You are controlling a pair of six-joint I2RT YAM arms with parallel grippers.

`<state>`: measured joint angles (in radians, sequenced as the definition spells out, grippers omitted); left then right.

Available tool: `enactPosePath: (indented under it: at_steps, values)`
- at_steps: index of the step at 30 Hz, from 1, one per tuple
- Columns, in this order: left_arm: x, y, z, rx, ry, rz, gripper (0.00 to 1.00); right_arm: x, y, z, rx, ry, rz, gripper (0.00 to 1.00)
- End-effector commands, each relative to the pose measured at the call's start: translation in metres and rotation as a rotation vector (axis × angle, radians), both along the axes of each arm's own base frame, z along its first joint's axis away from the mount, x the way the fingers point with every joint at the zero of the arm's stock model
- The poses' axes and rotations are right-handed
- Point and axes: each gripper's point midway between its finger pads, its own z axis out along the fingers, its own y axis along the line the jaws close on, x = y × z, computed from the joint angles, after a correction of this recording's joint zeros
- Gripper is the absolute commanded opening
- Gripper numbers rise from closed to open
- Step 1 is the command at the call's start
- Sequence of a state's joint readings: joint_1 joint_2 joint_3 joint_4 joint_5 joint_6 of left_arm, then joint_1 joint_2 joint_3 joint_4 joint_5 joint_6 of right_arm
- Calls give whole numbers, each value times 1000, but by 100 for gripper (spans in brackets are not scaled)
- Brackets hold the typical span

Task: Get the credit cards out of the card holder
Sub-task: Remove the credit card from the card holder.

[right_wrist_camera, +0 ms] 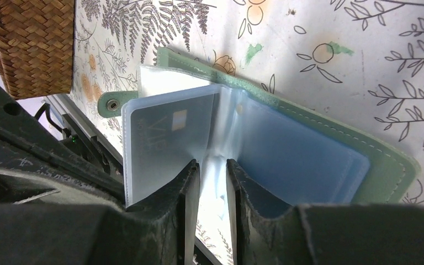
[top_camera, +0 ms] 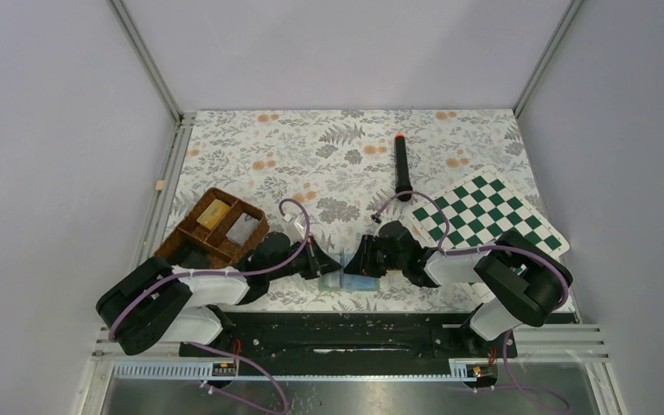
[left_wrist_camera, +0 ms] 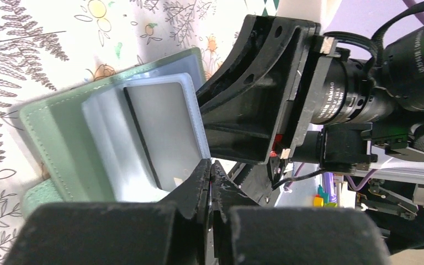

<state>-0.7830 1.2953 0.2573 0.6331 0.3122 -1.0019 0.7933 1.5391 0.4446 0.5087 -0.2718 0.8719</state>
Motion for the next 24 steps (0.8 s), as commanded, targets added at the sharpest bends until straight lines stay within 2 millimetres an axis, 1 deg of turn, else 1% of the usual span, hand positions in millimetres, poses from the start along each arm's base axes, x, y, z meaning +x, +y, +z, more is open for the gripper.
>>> enactPosePath:
  at_steps: [1,4,8,14,17,20,23,24]
  values:
    - [-2,-13,28,-111,-68,-41,0,8,-1,1,-4,-40,-3,32]
    - [-1,-11,23,-84,-66,-25,0,9,0,3,5,-41,5,36]
    - [0,-9,16,-55,-62,-19,0,11,-6,8,12,-53,-19,42]
    - [1,-13,9,-36,-49,-29,0,11,-11,15,17,-66,-39,43]
    - [1,-14,8,-37,-45,-32,0,12,-12,22,30,-81,-47,43]
    - [1,-15,7,-30,-45,-33,0,13,-14,23,18,-87,-56,43]
    - [5,-8,3,7,-39,8,0,13,-13,25,23,-86,-52,43]
    - [8,-4,0,32,-34,32,3,13,-12,26,26,-86,-50,43]
